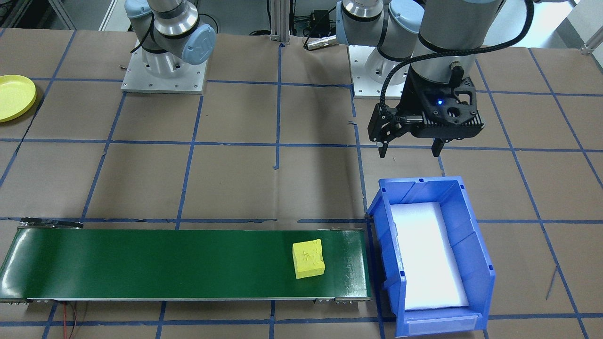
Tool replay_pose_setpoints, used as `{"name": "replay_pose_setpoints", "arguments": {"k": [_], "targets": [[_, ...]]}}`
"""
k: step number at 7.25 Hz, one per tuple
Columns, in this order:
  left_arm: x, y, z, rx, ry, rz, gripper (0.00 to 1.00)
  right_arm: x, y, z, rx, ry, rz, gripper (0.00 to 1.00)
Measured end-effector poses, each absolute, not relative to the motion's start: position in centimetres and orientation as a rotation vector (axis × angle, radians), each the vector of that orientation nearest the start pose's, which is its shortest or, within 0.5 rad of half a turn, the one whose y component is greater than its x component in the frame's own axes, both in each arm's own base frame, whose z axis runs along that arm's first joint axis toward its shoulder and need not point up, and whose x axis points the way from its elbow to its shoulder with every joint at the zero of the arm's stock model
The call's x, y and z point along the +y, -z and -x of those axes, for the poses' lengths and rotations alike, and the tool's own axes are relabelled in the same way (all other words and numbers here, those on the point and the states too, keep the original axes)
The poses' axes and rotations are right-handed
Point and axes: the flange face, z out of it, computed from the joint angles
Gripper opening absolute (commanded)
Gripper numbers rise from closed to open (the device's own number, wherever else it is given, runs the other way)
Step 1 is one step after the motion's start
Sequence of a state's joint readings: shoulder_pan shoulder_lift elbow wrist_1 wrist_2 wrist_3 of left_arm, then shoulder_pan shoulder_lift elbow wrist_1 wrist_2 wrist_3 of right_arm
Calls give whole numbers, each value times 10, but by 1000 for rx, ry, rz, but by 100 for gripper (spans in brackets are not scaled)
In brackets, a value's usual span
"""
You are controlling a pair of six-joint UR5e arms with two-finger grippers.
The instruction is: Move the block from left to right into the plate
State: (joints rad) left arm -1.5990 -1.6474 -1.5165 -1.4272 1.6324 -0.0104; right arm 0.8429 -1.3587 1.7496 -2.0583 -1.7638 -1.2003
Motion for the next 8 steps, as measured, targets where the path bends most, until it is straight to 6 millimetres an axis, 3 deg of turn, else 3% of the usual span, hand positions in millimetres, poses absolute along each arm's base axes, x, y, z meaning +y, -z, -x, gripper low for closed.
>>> {"name": "replay_pose_setpoints", "arguments": {"k": [1,2,3,4,5,8], "targets": [[-528,-494,117,3085,138,-8,100,-466,-325,350,3215,-163,819,37],[-523,-496,100,3089,104,8,100,-438,-299,405,3185,-120,849,58],[-519,-498,97,3092,90,9,100,-416,-271,444,3157,-86,893,100],[-516,-498,103,3092,84,-10,100,-401,-251,466,3130,-61,925,100],[-513,-499,116,3092,88,-44,100,-395,-241,476,3117,-27,932,100],[-510,-503,131,3093,97,-85,100,-394,-247,477,3145,24,848,100]]}}
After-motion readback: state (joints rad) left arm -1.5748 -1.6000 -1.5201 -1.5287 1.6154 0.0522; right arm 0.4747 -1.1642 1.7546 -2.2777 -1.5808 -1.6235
